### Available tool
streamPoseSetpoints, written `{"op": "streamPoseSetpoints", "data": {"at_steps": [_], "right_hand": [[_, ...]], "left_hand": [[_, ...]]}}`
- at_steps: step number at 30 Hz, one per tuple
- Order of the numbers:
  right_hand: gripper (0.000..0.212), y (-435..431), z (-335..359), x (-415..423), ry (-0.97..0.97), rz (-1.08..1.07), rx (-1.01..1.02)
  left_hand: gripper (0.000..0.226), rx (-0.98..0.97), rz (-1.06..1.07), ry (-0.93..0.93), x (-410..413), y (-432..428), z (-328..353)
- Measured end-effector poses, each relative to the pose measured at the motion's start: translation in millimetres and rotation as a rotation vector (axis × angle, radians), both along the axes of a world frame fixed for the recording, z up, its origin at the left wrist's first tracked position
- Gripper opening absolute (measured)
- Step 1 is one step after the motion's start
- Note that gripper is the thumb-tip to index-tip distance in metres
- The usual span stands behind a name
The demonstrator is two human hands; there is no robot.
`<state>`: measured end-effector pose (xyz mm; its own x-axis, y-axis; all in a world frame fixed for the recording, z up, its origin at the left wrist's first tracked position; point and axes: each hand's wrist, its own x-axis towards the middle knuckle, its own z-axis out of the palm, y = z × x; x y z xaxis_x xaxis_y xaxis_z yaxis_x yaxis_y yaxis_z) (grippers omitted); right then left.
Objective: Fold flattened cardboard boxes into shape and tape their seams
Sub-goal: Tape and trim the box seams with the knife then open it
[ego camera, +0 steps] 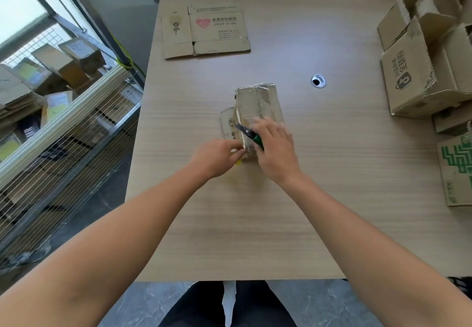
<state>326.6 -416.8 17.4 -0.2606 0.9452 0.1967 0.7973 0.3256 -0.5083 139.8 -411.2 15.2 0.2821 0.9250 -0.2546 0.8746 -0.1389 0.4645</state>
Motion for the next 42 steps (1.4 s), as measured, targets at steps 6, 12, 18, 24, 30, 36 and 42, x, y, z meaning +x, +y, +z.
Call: {"op": "streamPoseSetpoints", "data": {"at_steps": [6, 12, 18, 24, 30, 36, 42], "right_hand": [[0.045, 10.7, -16.8, 10.4, -0.078, 0.016, -0.239], [0.043, 17.1, -17.2, 8.9, -0.014, -0.010, -0.257], [0.043, 15.6, -10.9, 8.3, 0.247, -0.060, -0.329], [0.016, -10.5, 22.0, 3.0, 0.347, -0.347, -0.040], [0.028, -67.0, 24.0, -30.2, 0.534, -0.504, -0.841], [0.024, -50.6, 14.7, -49.1, 0.390, -0.471, -0.910], [0.023, -24.7, 10.2, -56.8, 0.344, -0.464, -0.990]], "left_hand": [[0.027, -0.018, -0.017, -0.059, -37.6, 0.1, -4.3], [0.062, 0.042, -0.164, 0.111, -39.4, 36.0, -2.6], [0.064, -0.030, -0.354, 0.135, -37.2, 72.0, -7.3], [0.070, 0.014, -0.356, 0.155, -25.9, 72.9, -9.5], [0.070, 0.006, -0.358, 0.176, -23.9, 73.0, -4.3], [0.071, -0.008, -0.381, 0.183, -24.0, 76.7, -1.2], [0.069, -0.007, -0.390, 0.209, -22.8, 76.3, 0.3]]}}
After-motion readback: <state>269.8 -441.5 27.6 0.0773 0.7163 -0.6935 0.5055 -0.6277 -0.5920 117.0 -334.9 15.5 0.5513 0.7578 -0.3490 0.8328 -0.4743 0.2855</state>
